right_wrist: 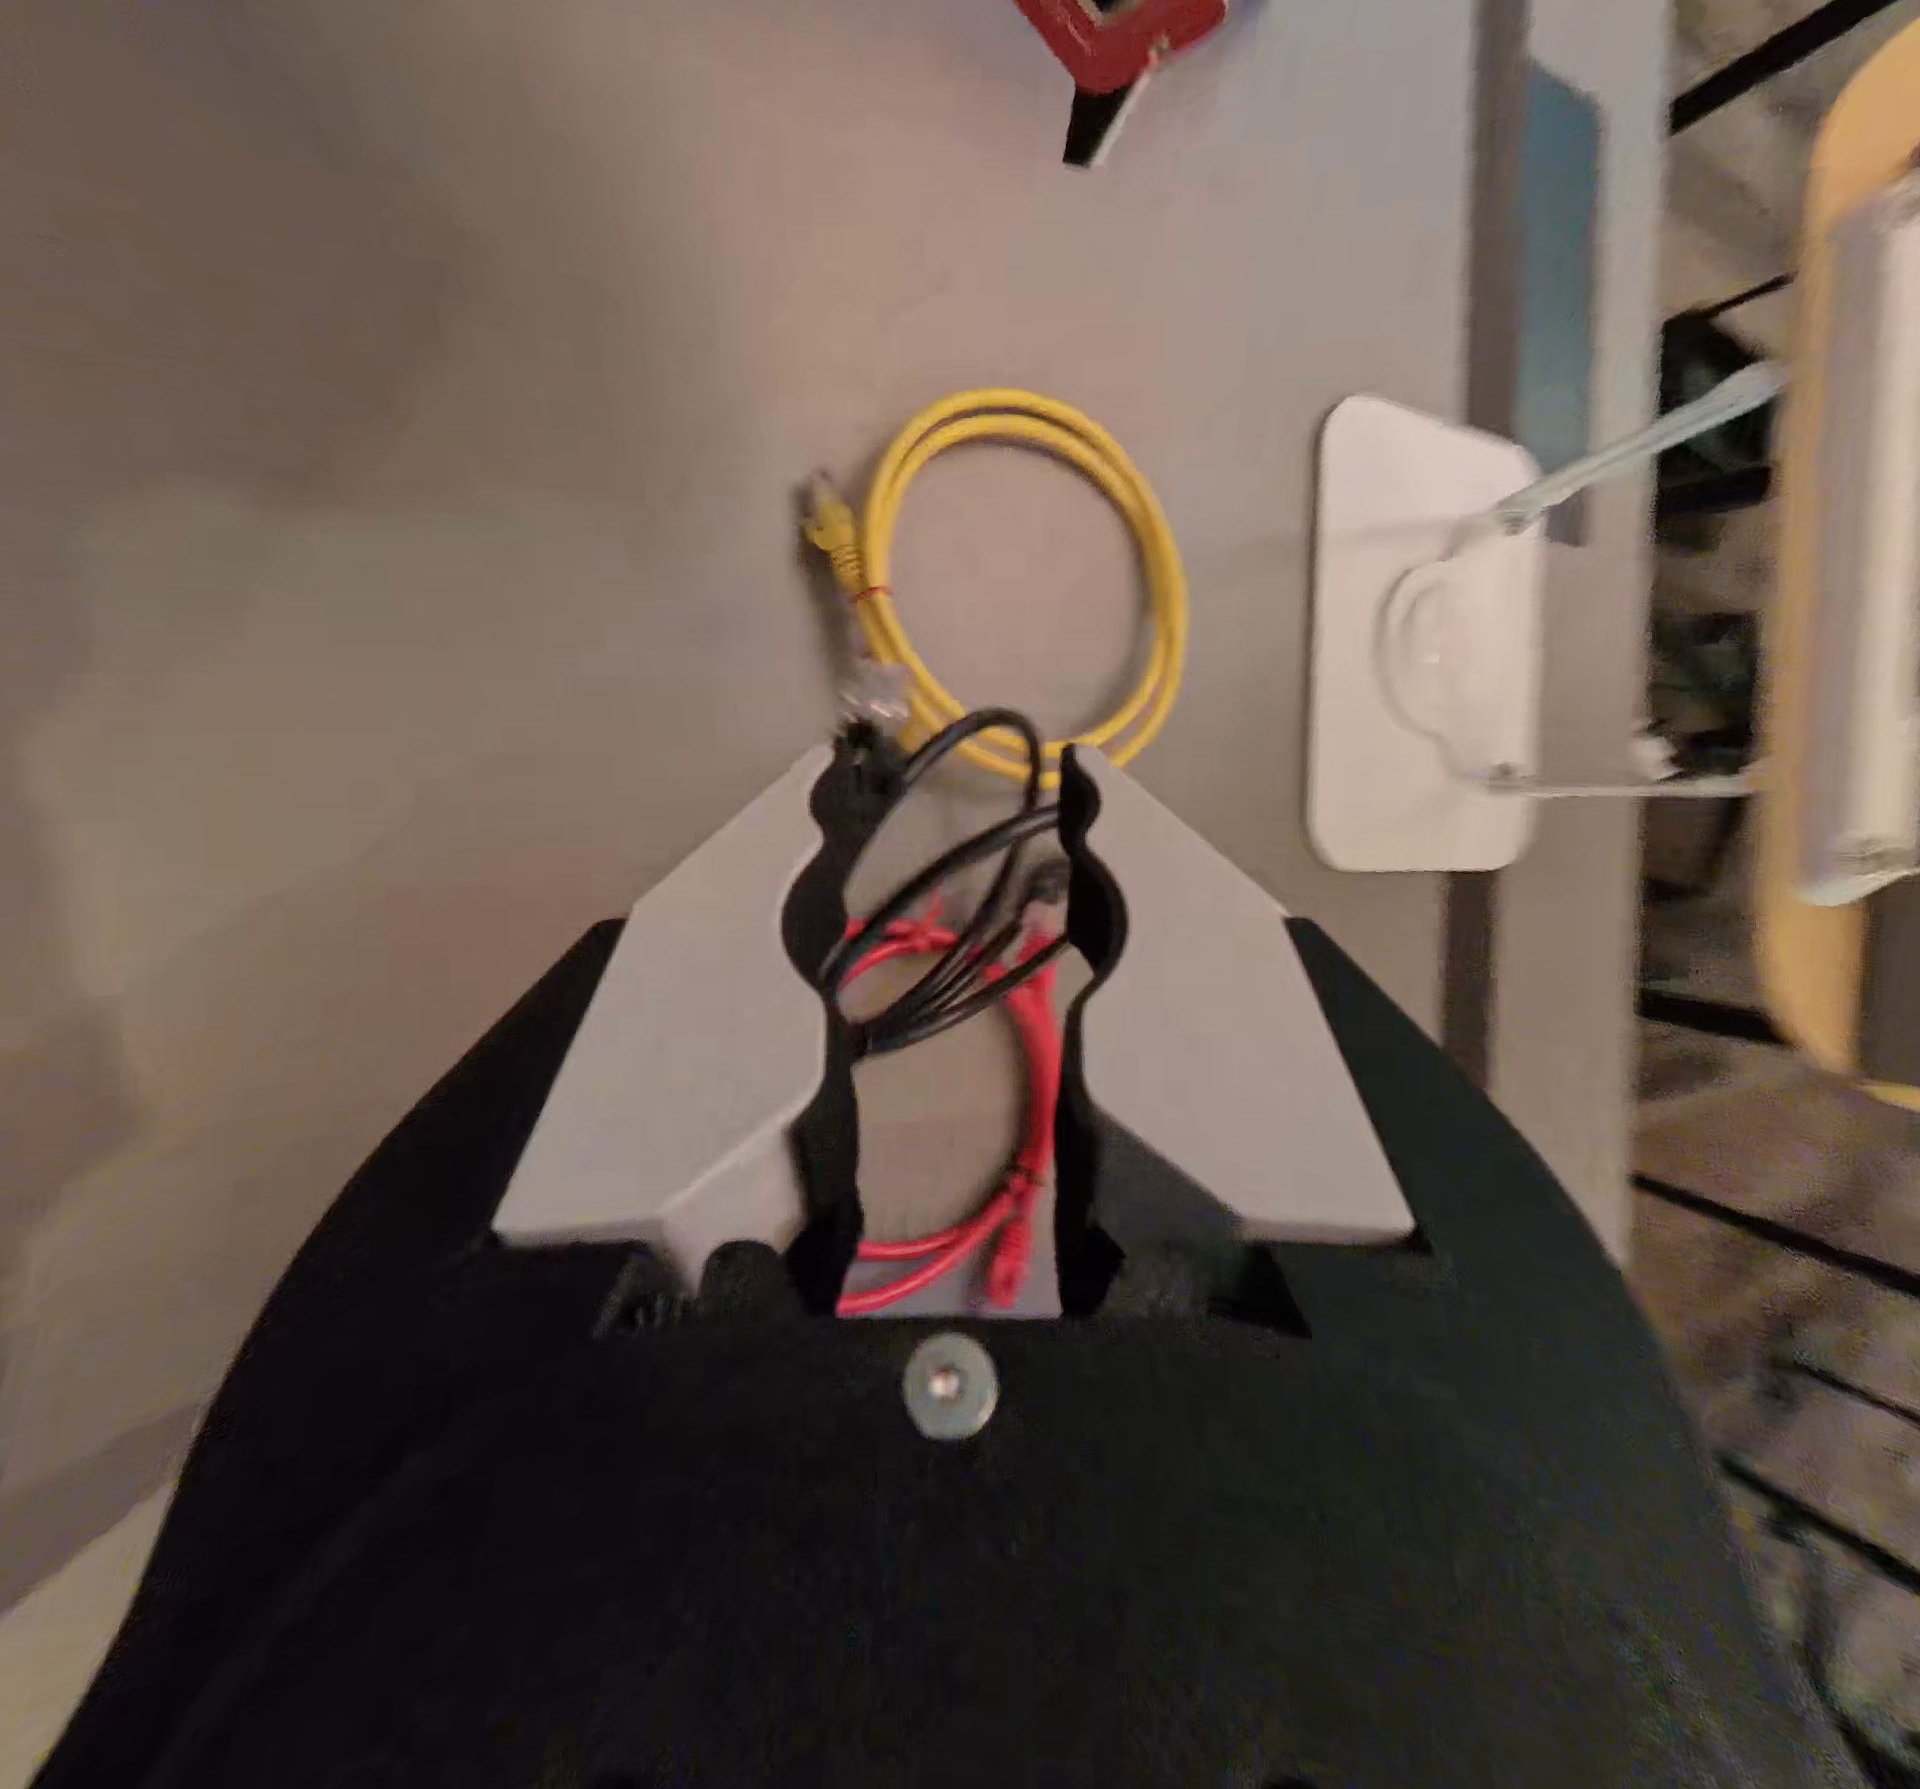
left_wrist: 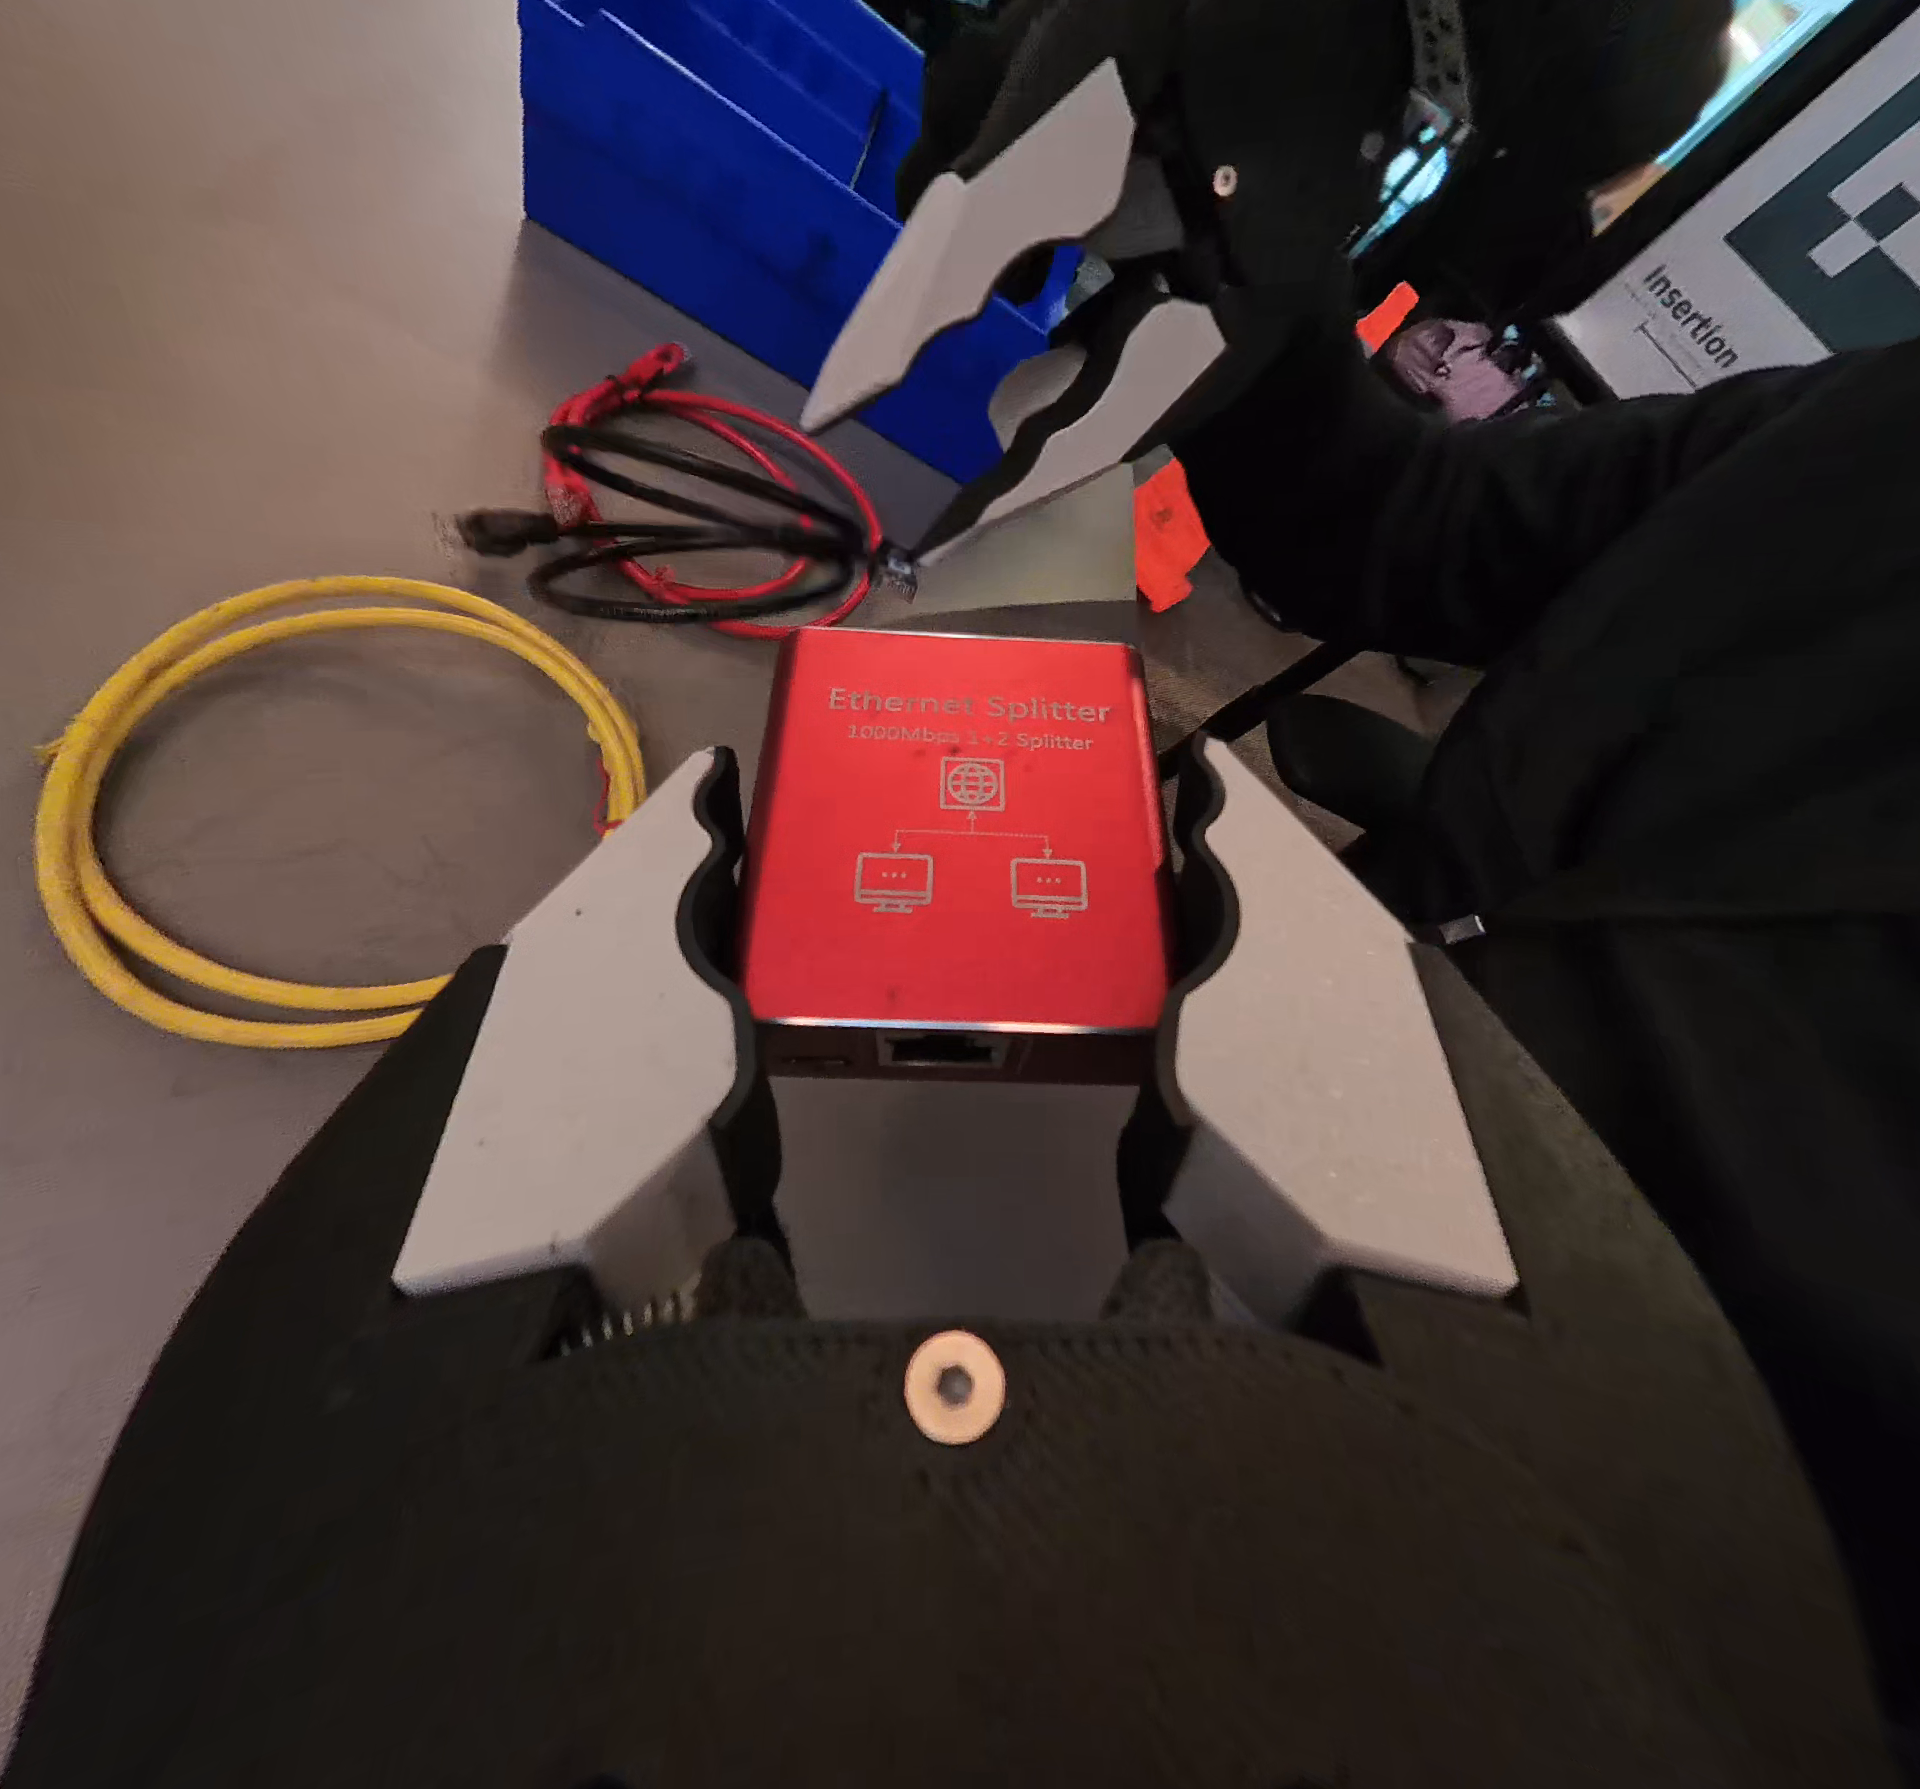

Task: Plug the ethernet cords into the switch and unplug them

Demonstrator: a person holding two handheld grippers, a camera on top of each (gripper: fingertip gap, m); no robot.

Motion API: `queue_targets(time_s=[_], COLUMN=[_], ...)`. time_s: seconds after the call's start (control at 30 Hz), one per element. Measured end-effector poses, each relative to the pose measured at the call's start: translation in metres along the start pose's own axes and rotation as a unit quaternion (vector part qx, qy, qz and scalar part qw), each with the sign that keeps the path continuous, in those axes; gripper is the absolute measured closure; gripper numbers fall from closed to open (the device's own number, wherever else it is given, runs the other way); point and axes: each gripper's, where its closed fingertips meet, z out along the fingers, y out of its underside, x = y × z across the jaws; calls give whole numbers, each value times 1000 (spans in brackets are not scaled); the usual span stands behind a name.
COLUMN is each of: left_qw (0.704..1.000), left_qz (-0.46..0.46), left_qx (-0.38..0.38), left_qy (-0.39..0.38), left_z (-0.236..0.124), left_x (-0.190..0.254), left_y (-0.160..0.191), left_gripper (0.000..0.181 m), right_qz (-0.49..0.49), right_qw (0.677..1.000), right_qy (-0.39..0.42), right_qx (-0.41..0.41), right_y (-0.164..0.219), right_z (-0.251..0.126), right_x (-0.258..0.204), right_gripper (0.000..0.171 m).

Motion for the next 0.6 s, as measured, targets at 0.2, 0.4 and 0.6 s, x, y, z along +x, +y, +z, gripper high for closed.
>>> queue_targets(time_s=[0.2,0.4,0.6], left_qw=[999,991,951], left_qz=[7,75,221], left_qx=[-26,-37,-63], left_qy=[-28,-103,-206], left_z=[12,27,40], left_x=[-8,-9,4], left_y=[19,24,22], left_gripper=[100,101,100], right_qz=[88,234,418], right_qw=[994,957,814], right_qy=[-57,-113,-311], right_qx=[41,126,255], right_y=[4,-35,-82], right_z=[-16,-5,11], right_x=[-12,-21,-32], right_gripper=[114,115,105])
